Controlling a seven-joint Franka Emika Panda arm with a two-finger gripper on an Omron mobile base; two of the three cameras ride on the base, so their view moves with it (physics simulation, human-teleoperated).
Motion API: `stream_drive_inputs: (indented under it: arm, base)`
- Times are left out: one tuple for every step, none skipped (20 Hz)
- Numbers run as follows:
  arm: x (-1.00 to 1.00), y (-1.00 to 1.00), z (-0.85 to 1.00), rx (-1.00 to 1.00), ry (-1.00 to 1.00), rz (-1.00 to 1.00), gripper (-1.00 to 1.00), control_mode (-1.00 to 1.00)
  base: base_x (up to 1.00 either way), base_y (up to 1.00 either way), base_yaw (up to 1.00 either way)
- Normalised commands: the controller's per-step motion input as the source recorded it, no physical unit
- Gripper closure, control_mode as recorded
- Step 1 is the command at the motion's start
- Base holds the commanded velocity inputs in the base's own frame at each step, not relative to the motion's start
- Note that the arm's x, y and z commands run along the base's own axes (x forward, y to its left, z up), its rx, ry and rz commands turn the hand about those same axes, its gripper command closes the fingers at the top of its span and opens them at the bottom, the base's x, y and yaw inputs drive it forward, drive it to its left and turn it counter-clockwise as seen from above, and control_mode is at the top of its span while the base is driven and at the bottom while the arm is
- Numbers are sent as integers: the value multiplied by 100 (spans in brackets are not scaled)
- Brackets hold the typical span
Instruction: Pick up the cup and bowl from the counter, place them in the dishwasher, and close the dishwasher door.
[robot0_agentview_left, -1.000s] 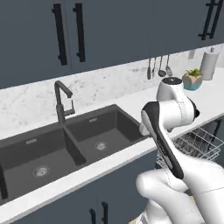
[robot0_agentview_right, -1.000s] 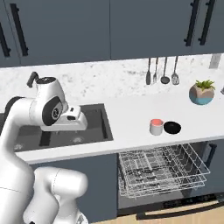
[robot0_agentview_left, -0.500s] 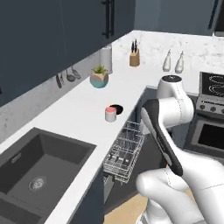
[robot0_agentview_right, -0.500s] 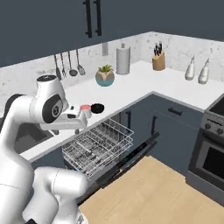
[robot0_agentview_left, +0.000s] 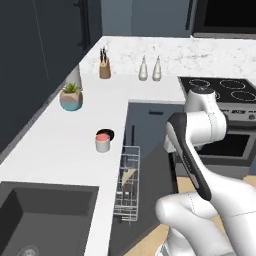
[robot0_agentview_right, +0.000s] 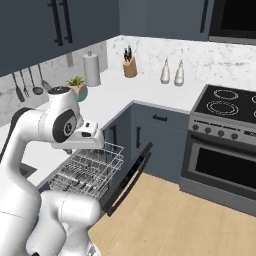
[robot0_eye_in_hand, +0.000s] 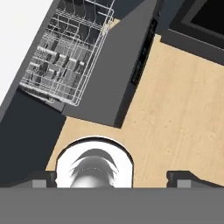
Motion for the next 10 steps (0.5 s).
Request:
stream_drive_inputs:
  arm:
    - [0,0,0,0,0,0,-100,100]
    - [0,0,0,0,0,0,-100,100]
    - [0,0,0,0,0,0,-100,100]
    - [0,0,0,0,0,0,-100,100]
    - [0,0,0,0,0,0,-100,100]
    - [0,0,0,0,0,0,-100,100]
    - [0,0,0,0,0,0,-100,100]
    - [0,0,0,0,0,0,-100,100]
    - [0,0,0,0,0,0,-100,100]
    - [0,0,0,0,0,0,-100,100]
  base:
    - [21,61,-14]
    - [14,67,-14]
    - [4,74,-12]
    - [0,79,-12]
    - [9,59,-12]
    - [27,39,-9]
    - [47,29,-7]
    - [44,38,-5]
    - [48,46,-2]
    - [33,49,0]
